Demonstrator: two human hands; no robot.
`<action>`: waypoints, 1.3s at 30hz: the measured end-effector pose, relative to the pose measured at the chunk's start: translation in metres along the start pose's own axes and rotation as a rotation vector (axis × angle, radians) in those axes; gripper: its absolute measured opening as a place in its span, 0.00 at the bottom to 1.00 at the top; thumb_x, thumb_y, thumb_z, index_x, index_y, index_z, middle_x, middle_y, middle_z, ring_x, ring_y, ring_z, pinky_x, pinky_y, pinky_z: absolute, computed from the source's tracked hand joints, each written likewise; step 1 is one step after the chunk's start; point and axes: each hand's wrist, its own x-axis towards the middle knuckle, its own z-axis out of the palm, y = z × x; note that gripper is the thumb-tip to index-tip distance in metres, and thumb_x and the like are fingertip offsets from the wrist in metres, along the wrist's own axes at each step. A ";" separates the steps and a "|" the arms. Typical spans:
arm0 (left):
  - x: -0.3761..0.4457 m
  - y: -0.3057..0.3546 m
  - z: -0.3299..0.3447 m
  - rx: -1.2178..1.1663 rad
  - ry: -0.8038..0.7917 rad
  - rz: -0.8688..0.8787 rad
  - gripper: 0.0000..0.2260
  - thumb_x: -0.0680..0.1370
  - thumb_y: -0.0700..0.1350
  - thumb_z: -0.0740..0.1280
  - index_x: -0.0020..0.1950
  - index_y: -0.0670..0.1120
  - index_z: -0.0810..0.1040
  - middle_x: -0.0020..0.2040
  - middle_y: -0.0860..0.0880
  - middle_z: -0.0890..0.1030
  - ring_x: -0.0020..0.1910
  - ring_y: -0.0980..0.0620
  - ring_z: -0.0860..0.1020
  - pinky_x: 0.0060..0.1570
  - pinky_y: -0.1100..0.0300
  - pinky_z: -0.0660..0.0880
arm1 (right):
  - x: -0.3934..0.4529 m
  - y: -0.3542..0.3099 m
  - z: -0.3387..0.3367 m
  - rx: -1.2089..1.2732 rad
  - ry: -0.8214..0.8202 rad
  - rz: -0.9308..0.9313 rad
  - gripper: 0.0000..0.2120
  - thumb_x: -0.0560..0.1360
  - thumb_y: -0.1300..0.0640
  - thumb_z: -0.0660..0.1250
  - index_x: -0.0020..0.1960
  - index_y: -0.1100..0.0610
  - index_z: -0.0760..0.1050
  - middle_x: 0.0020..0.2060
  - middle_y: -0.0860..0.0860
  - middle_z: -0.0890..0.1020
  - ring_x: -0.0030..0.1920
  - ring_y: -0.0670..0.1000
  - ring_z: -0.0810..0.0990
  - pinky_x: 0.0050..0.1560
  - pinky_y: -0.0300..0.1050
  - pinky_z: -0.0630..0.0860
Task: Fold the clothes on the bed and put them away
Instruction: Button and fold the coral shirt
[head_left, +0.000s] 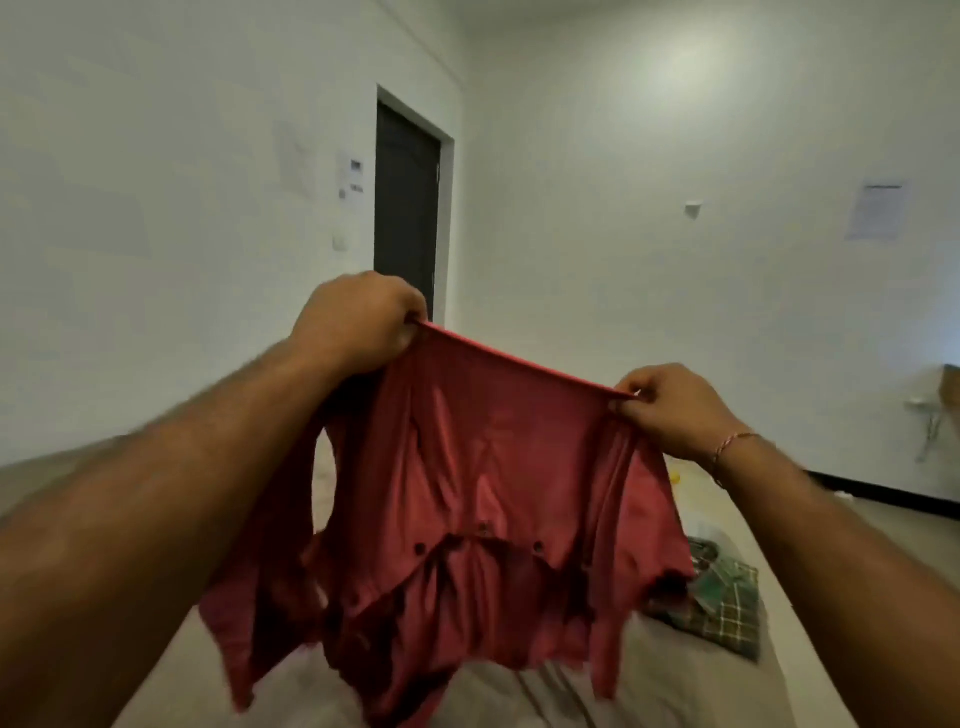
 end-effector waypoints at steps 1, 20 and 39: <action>0.003 -0.006 -0.003 0.017 -0.001 -0.025 0.07 0.79 0.50 0.69 0.55 0.57 0.84 0.53 0.50 0.85 0.51 0.43 0.82 0.47 0.52 0.75 | 0.001 0.003 -0.001 0.056 0.113 0.027 0.10 0.77 0.55 0.73 0.37 0.48 0.81 0.35 0.46 0.83 0.40 0.50 0.81 0.38 0.39 0.70; -0.044 -0.075 0.123 0.009 -0.649 -0.250 0.08 0.76 0.39 0.66 0.52 0.48 0.82 0.57 0.42 0.84 0.54 0.42 0.82 0.57 0.50 0.79 | -0.043 0.079 0.032 -0.463 -0.347 0.050 0.06 0.69 0.44 0.70 0.42 0.46 0.80 0.42 0.47 0.84 0.45 0.51 0.83 0.46 0.46 0.79; -0.156 -0.016 0.300 -0.217 -0.823 -0.428 0.16 0.74 0.46 0.67 0.61 0.44 0.82 0.60 0.40 0.84 0.58 0.40 0.83 0.57 0.51 0.79 | -0.091 0.134 0.241 0.583 -0.195 0.940 0.15 0.78 0.70 0.53 0.42 0.61 0.76 0.27 0.57 0.74 0.24 0.53 0.71 0.25 0.42 0.69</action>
